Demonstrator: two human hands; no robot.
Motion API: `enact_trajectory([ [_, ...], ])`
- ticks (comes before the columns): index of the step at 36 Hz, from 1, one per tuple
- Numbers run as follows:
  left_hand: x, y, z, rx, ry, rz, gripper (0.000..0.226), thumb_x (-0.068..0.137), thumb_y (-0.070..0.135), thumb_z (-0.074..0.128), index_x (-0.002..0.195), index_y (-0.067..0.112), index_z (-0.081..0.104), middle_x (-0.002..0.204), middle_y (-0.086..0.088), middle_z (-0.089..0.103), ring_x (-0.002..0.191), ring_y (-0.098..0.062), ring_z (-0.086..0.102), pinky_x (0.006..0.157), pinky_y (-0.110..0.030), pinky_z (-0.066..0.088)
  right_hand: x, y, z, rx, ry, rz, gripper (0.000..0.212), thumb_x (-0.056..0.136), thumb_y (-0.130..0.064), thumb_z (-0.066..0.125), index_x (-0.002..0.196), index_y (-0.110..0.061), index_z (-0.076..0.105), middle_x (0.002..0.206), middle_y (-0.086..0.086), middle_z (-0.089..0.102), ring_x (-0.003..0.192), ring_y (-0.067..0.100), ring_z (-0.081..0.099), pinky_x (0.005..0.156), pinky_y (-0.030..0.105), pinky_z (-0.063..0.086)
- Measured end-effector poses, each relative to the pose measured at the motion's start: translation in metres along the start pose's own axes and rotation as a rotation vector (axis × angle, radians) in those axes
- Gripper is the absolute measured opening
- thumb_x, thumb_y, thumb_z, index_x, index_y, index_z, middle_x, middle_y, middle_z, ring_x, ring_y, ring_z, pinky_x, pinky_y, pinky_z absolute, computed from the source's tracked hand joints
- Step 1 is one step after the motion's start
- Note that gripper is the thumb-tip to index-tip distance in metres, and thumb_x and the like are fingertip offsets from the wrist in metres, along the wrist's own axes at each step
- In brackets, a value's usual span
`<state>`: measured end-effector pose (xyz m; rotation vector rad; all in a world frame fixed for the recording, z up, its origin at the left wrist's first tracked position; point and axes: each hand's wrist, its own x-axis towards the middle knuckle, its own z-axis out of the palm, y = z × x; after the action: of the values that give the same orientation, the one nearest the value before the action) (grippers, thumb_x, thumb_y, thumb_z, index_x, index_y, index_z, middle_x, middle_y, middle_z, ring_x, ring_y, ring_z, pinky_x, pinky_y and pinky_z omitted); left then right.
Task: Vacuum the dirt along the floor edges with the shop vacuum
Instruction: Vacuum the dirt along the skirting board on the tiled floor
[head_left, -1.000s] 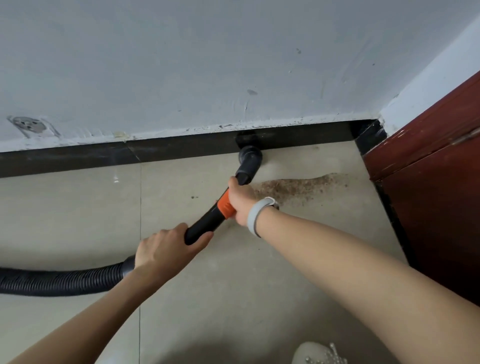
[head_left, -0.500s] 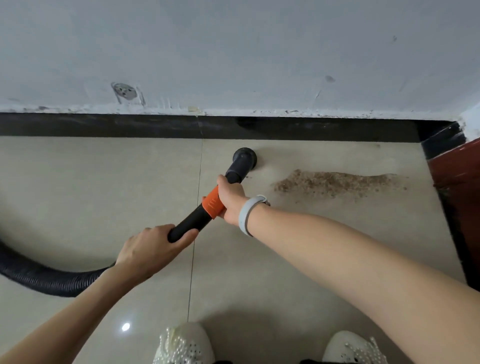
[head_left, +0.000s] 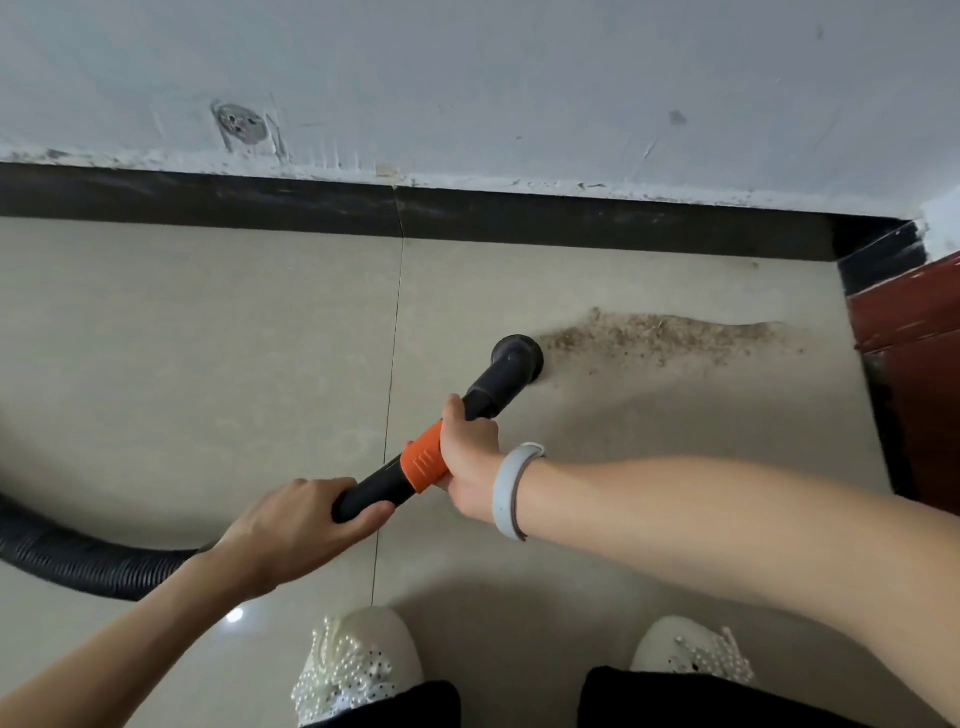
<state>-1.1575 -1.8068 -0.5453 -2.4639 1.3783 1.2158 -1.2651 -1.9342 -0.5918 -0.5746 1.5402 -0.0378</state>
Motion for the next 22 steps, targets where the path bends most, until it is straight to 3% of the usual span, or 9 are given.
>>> enact_trajectory([
  [5, 0.001, 0.004, 0.006, 0.163, -0.078, 0.099, 0.040, 0.086, 0.068, 0.041, 0.085, 0.030, 0.054, 0.068, 0.007, 0.058, 0.063, -0.010, 0.053, 0.055, -0.023, 0.035, 0.004, 0.023, -0.034, -0.043, -0.007, 0.069, 0.056, 0.097, -0.052, 0.041, 0.134, -0.010, 0.037, 0.120, 0.013, 0.057, 0.095, 0.029, 0.064, 0.087, 0.044, 0.056],
  [11, 0.014, 0.009, 0.000, 0.245, -0.084, 0.167, 0.038, 0.086, 0.070, 0.039, 0.085, 0.034, 0.050, 0.066, 0.009, 0.054, 0.063, -0.009, 0.051, 0.055, -0.022, 0.033, 0.008, 0.024, -0.039, -0.026, 0.050, 0.062, 0.056, 0.095, -0.054, 0.040, 0.126, -0.007, 0.042, 0.105, 0.011, 0.059, 0.099, 0.030, 0.063, 0.090, 0.044, 0.054],
  [13, 0.018, 0.011, -0.003, 0.251, -0.050, 0.159, 0.038, 0.086, 0.070, 0.038, 0.083, 0.034, 0.049, 0.066, 0.010, 0.053, 0.064, -0.011, 0.051, 0.056, -0.024, 0.034, 0.007, 0.013, -0.037, -0.019, 0.050, 0.035, 0.052, 0.096, -0.052, 0.040, 0.125, -0.009, 0.044, 0.099, 0.011, 0.059, 0.099, 0.031, 0.063, 0.091, 0.045, 0.054],
  [17, 0.030, 0.017, -0.008, 0.217, 0.087, 0.077, 0.044, 0.083, 0.074, 0.035, 0.076, 0.031, 0.044, 0.065, 0.008, 0.052, 0.071, -0.020, 0.054, 0.062, -0.031, 0.038, 0.009, -0.025, -0.024, -0.089, 0.029, -0.070, 0.061, 0.093, -0.055, 0.038, 0.130, -0.006, 0.046, 0.131, 0.014, 0.054, 0.113, 0.036, 0.058, 0.095, 0.049, 0.050],
  [22, 0.044, 0.027, -0.022, 0.113, 0.283, -0.042, 0.049, 0.083, 0.073, 0.036, 0.076, 0.025, 0.048, 0.068, 0.003, 0.054, 0.071, -0.026, 0.054, 0.065, -0.032, 0.039, 0.007, -0.087, -0.014, -0.018, -0.145, -0.072, 0.036, 0.102, -0.037, 0.040, 0.125, -0.010, 0.041, 0.118, 0.014, 0.051, 0.107, 0.032, 0.057, 0.083, 0.048, 0.053],
])
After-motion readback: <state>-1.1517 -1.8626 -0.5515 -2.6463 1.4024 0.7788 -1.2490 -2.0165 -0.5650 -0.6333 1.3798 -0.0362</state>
